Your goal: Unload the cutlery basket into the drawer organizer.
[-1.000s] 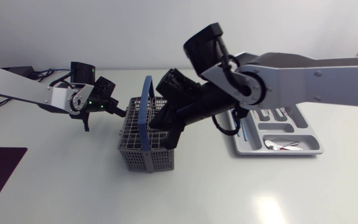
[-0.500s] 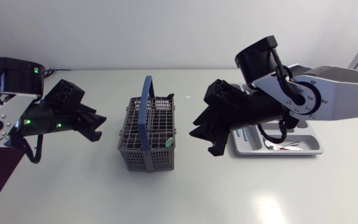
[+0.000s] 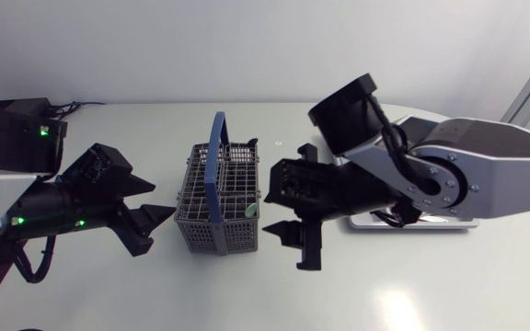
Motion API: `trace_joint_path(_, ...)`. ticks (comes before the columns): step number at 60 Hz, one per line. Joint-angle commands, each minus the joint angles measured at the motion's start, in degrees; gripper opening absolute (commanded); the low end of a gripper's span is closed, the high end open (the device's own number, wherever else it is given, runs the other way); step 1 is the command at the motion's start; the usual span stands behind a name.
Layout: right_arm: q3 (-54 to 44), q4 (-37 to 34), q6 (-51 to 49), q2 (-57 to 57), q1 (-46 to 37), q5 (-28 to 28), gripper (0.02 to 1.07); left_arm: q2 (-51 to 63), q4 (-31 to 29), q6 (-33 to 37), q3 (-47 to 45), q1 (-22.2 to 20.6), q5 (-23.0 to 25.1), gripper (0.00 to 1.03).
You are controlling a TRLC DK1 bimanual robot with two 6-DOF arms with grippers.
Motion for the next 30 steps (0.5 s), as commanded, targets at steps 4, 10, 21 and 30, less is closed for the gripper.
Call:
trace_joint_path(4, 4.95, -3.92, -6.94, 1.68, 1.68, 2.42, 0.75, -0.92, 0.00, 0.54, -2.77, 0.49, -0.32, 0.77)
trace_joint_path(10, 9.26, -6.30, -9.13, 4.06, 1.60, 3.21, 0.77, -1.36, 0.70, 0.72, -3.82, 0.93, -0.32, 0.77)
trace_joint_path(21, 15.15, -10.78, -12.65, 8.01, 1.60, 3.74, 0.77, -1.27, 1.41, 1.51, -4.26, 1.37, -0.32, 0.77)
trace_joint_path(30, 17.78, -13.42, -14.58, 10.47, 2.30, 4.27, 0.76, -0.57, 1.85, 1.68, -3.82, 1.46, -0.32, 0.77)
